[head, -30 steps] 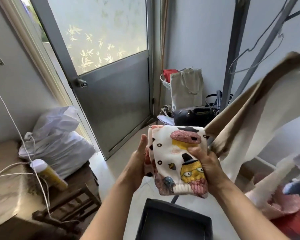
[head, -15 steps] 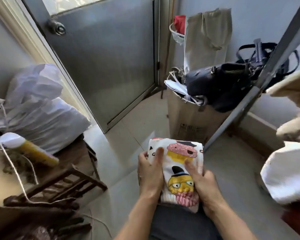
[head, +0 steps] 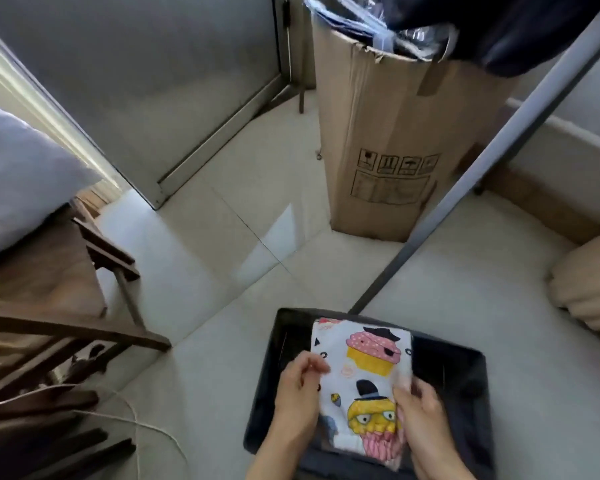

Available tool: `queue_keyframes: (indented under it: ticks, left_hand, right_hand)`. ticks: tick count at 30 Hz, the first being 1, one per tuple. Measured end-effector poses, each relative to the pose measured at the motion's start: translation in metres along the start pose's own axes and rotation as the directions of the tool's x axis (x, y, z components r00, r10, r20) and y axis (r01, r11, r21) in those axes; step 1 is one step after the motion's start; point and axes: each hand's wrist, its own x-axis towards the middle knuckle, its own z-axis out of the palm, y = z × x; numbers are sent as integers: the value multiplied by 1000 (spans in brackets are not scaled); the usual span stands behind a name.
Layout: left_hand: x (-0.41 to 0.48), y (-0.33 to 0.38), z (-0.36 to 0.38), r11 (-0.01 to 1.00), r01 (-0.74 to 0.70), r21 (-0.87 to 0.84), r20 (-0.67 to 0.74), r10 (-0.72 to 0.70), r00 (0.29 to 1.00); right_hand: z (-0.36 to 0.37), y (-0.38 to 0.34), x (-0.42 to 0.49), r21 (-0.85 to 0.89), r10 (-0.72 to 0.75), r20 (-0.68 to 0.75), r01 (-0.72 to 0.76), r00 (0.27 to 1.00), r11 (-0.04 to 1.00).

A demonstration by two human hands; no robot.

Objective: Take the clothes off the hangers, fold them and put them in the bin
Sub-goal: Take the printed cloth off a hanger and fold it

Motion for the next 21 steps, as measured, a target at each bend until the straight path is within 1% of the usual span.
queue_keyframes:
  ticks: [2, 4, 5, 7, 11, 16, 18, 21]
  left_hand:
    - [22, -35, 11, 995, 100, 6, 25, -100, 995]
    - [42, -60, 18, 981, 194, -30, 67, -192, 979]
    - [53, -73, 21, 973, 227, -33, 98, -223, 970]
    - [77, -97, 23, 972, 234, 3, 134, -232, 963]
    - [132, -133, 27, 974, 224, 38, 24, -225, 974]
    - [191, -157, 34, 973, 191, 132, -165, -168, 972]
    - [209, -168, 38, 972, 199, 127, -224, -167, 960]
    - [221, -181, 43, 961, 239, 138, -216, -206, 954]
  right_hand:
    - [5, 36, 23, -73, 58, -26, -60, 998, 996]
    - [13, 57, 38, -102, 56, -89, -65, 994, 993]
    - [19, 68, 46, -110, 39, -108, -50, 993, 993]
    - [33, 80, 63, -95, 35, -85, -43, 996, 995]
    - [75, 107, 119, -66, 73, 5, -72, 997, 995]
    - [121, 129, 181, -96, 102, 115, -91, 988, 991]
    - [133, 139, 200, -115, 136, 168, -118, 976, 986]
    - [140, 154, 216, -157, 199, 206, -168, 958, 973]
